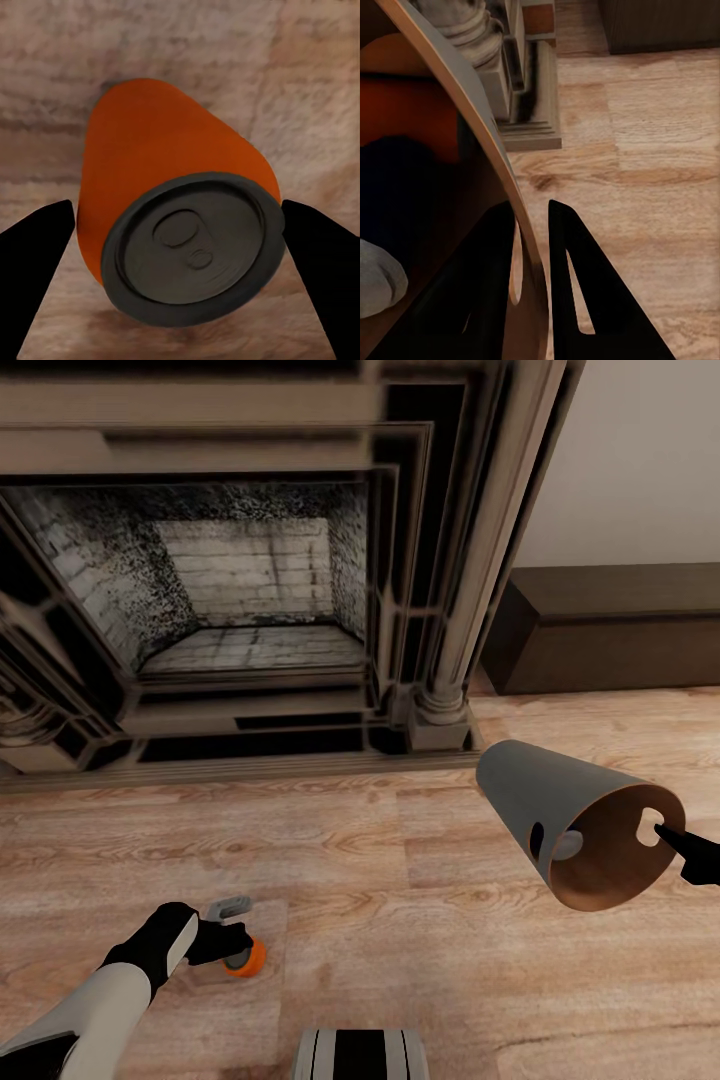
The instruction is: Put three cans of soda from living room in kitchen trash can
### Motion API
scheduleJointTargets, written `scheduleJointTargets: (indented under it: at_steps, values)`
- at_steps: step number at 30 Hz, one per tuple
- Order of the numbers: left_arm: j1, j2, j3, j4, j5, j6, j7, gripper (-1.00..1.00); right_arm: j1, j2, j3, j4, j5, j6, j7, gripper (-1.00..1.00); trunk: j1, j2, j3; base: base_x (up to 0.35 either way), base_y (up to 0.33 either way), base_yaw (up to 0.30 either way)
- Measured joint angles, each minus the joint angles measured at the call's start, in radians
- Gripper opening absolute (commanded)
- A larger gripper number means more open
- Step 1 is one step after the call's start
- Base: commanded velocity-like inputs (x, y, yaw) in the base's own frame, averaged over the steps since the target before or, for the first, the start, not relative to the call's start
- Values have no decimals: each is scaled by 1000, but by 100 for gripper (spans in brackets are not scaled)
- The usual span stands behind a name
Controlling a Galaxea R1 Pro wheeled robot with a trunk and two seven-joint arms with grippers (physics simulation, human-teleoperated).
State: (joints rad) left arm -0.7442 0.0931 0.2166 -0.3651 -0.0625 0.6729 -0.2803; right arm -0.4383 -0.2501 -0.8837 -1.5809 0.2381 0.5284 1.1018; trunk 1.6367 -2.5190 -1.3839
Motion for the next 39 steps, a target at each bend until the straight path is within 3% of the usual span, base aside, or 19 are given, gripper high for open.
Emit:
scheduleJointTargets:
  at_steps: [26, 33, 39]
  values:
    - [0, -9, 0, 1, -4, 0, 1, -100, 0, 0, 2, 0, -1, 0, 1, -100, -12, 6, 100, 0, 0, 0]
    - [0, -9, -1, -9, -4, 9, -7, -100, 2, 0, 63, -1, 11, 23, -2, -100, -15, 8, 127, 0, 0, 0]
    - [-6, -9, 0, -13, -3, 36, -12, -100, 10, -7, 79, -1, 11, 84, -5, -100, -18, 9, 151, 0, 0, 0]
